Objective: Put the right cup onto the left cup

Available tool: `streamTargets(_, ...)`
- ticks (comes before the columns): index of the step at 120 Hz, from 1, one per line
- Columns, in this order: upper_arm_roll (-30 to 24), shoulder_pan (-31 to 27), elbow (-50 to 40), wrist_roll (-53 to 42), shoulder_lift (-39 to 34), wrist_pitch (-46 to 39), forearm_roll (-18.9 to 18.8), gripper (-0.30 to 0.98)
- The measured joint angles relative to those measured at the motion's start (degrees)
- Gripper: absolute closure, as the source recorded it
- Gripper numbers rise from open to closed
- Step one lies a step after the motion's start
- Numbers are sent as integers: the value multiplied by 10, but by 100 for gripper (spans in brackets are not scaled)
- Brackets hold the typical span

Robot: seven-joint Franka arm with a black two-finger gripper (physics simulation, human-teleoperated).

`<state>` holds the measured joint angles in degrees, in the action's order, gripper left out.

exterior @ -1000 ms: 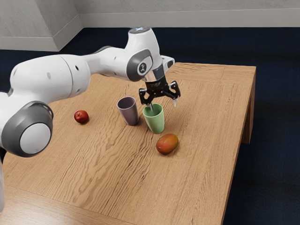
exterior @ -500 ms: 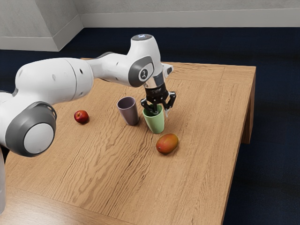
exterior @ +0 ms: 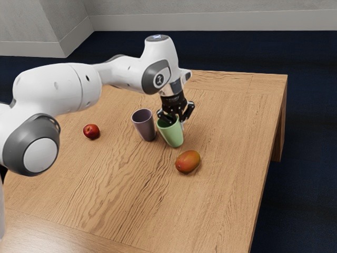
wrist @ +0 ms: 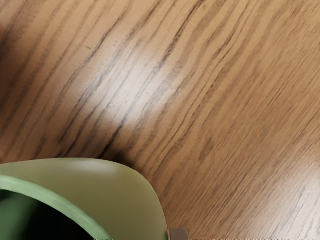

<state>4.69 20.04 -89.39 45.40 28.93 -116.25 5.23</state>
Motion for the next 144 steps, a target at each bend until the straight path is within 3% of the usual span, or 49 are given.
streamTargets(55, 1, -29, 6, 12, -101, 78, -67, 76)
streamTargets(144, 1, -68, 51, 16, -66, 104, -84, 76)
